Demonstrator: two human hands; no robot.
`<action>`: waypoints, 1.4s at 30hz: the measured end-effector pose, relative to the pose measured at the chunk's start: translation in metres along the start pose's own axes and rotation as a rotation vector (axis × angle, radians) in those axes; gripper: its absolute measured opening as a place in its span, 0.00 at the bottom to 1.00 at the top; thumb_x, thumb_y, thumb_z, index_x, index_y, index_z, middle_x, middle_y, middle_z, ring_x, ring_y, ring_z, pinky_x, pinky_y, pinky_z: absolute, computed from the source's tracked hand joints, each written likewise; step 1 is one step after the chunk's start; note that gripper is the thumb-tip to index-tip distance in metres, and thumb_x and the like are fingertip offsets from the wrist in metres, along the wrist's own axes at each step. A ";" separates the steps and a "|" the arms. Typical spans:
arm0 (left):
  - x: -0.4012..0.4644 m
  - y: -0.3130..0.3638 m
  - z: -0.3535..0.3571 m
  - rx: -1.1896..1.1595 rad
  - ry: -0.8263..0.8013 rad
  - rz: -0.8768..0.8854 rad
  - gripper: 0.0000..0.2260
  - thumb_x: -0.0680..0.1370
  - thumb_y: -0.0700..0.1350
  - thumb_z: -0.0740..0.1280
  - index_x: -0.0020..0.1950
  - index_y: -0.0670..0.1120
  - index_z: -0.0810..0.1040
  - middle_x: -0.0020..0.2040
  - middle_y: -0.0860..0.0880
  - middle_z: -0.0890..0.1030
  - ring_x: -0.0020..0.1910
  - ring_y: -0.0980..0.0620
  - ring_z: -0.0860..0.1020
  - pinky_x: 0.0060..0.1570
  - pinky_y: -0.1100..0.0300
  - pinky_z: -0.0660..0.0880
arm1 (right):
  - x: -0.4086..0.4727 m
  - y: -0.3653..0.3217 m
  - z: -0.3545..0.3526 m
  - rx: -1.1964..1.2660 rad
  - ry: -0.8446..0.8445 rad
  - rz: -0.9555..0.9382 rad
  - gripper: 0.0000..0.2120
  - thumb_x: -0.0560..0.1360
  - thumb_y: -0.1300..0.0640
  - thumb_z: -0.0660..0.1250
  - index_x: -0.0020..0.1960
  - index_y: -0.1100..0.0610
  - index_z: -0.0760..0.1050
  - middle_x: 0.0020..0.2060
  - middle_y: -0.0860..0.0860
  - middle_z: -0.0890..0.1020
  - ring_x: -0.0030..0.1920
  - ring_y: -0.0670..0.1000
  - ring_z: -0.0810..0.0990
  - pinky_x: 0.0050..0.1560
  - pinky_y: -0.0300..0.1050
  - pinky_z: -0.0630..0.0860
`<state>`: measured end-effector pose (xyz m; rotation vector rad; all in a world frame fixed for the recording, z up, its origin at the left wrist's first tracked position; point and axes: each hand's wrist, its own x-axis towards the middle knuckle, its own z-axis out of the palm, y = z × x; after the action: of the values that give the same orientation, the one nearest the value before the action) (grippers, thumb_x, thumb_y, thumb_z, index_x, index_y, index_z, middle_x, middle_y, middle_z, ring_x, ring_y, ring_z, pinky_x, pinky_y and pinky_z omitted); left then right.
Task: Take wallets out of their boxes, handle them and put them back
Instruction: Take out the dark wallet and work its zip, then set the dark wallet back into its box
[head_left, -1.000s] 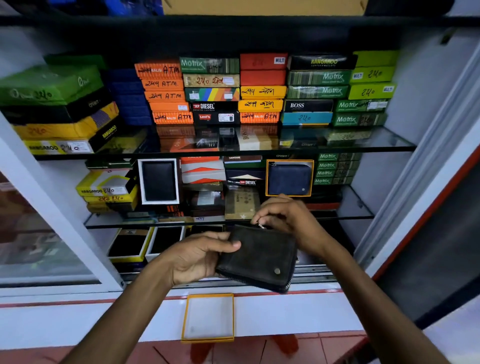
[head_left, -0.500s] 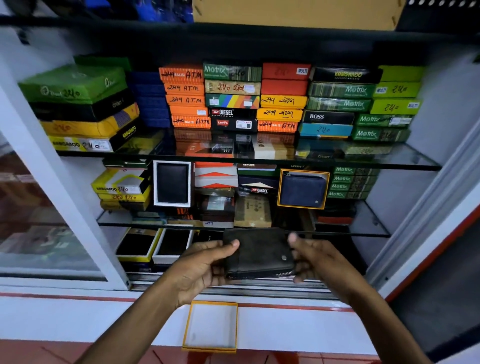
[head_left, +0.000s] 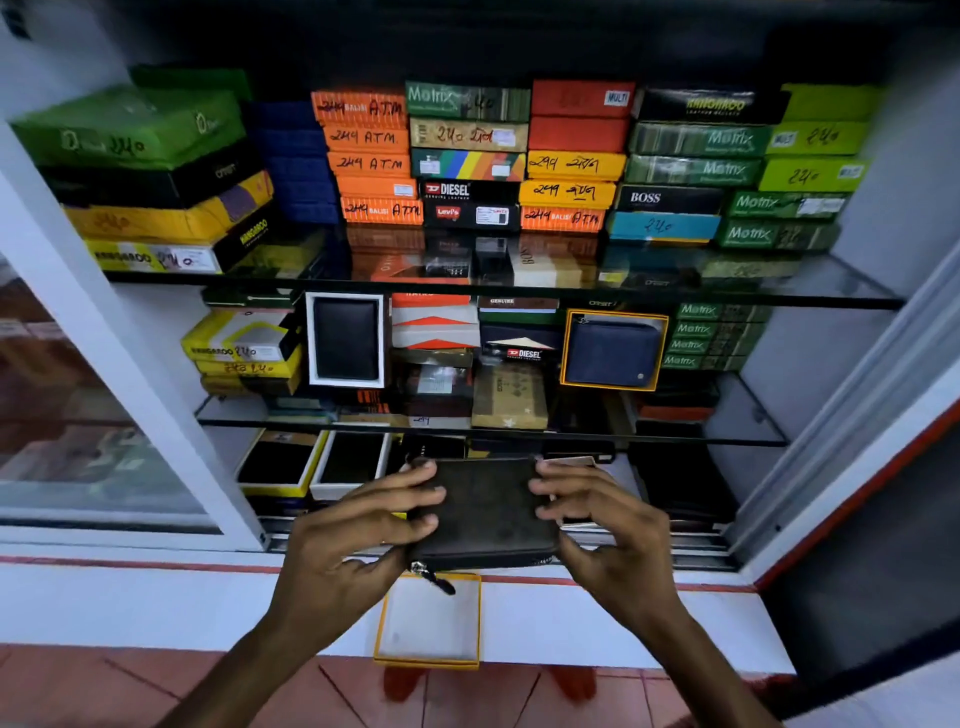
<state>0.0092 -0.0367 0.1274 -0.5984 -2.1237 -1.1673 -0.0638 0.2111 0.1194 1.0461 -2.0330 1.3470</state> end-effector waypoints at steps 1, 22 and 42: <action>-0.004 -0.003 -0.002 0.003 0.002 -0.016 0.05 0.69 0.33 0.75 0.44 0.38 0.85 0.54 0.44 0.86 0.61 0.45 0.81 0.61 0.52 0.77 | -0.004 0.001 0.005 0.010 0.003 0.007 0.12 0.63 0.75 0.77 0.42 0.61 0.84 0.49 0.52 0.87 0.58 0.51 0.84 0.57 0.48 0.80; -0.124 -0.111 0.053 0.260 -0.076 -1.128 0.10 0.69 0.46 0.76 0.49 0.45 0.86 0.45 0.48 0.87 0.44 0.51 0.83 0.52 0.56 0.78 | -0.111 0.069 0.139 -0.019 -0.331 1.247 0.06 0.67 0.57 0.77 0.43 0.56 0.85 0.40 0.51 0.88 0.42 0.50 0.86 0.48 0.39 0.81; 0.005 -0.047 0.012 0.009 0.260 -0.967 0.16 0.65 0.40 0.78 0.51 0.49 0.82 0.43 0.54 0.86 0.39 0.53 0.83 0.43 0.58 0.80 | 0.014 0.038 0.057 0.273 0.008 1.025 0.12 0.65 0.65 0.78 0.46 0.53 0.84 0.41 0.53 0.88 0.40 0.52 0.86 0.47 0.50 0.83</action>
<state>-0.0286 -0.0492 0.0994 0.6548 -2.1991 -1.5898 -0.1019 0.1622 0.0861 -0.0133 -2.5267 2.1236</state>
